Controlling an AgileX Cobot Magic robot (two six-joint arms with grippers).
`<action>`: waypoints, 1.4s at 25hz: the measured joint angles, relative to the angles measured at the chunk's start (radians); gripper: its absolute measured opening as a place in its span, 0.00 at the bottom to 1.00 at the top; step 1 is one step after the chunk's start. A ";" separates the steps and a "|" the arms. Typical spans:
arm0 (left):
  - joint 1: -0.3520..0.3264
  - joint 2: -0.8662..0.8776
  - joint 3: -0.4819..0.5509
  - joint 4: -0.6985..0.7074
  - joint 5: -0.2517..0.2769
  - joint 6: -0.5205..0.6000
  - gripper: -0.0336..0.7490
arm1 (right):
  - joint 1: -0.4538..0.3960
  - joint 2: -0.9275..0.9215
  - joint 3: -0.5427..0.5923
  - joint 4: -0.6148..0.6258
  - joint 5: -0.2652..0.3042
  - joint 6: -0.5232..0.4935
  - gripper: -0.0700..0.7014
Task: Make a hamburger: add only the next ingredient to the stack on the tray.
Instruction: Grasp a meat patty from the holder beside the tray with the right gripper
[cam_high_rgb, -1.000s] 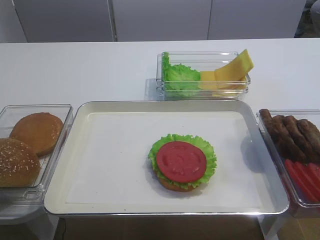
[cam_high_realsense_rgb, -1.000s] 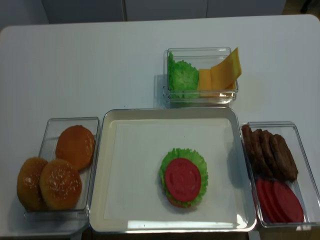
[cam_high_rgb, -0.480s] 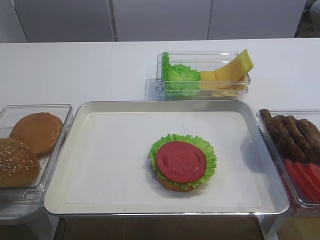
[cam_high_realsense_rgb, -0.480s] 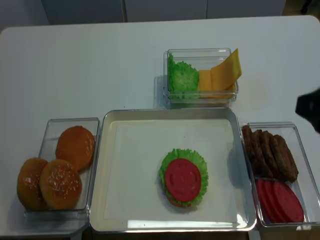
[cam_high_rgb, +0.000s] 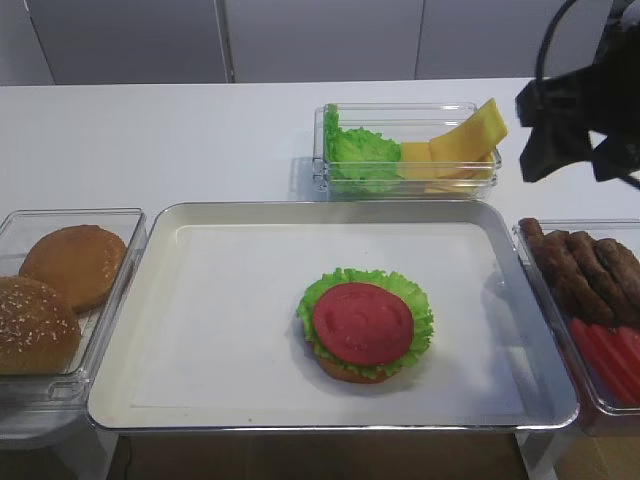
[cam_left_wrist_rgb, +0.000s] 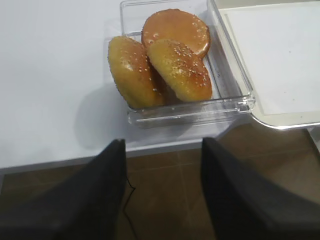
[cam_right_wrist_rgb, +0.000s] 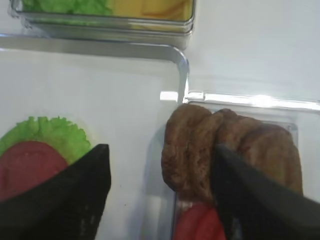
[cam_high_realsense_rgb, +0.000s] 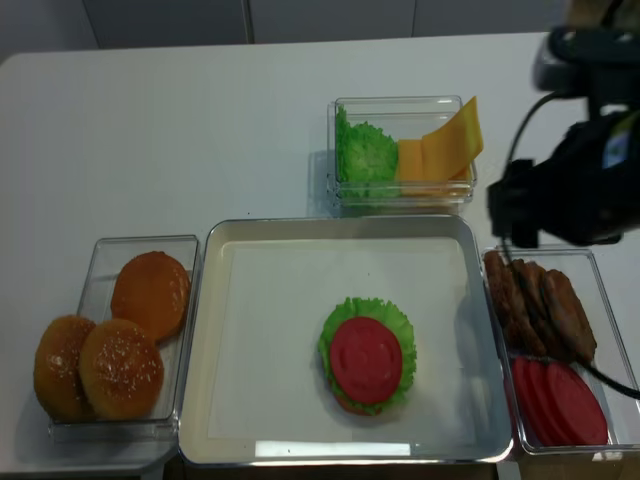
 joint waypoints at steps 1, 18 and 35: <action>0.000 0.000 0.000 0.000 0.000 0.000 0.50 | 0.016 0.030 -0.004 -0.019 0.000 0.018 0.72; 0.000 0.000 0.000 0.000 0.000 0.000 0.50 | 0.049 0.264 -0.010 -0.161 0.004 0.056 0.63; 0.000 0.000 0.000 0.000 0.000 0.000 0.50 | 0.049 0.280 -0.014 -0.166 -0.002 0.050 0.45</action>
